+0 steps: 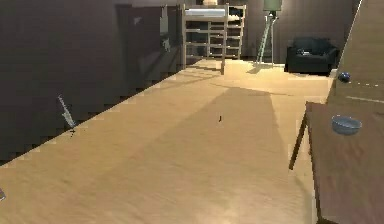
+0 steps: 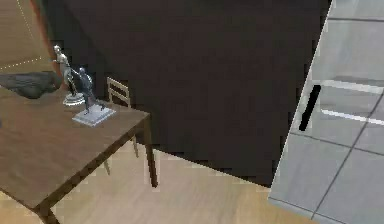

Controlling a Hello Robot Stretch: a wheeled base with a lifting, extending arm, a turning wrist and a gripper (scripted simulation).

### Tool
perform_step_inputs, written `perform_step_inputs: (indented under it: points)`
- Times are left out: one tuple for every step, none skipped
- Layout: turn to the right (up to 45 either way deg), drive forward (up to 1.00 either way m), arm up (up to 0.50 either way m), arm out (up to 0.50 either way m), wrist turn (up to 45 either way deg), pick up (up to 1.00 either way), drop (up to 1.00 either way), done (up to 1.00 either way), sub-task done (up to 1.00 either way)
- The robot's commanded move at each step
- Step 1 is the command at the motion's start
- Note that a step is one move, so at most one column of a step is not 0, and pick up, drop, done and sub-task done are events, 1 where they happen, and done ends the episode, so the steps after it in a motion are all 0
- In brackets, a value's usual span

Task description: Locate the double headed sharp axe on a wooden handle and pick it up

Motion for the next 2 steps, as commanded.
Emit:
perform_step_inputs:
  points:
    - [0.0,0.60,0.00,0.00,0.0,0.00,0.00,0.00,0.00]
    - [24.0,0.00,0.00,0.00,0.0,0.00,0.00,0.00,0.00]
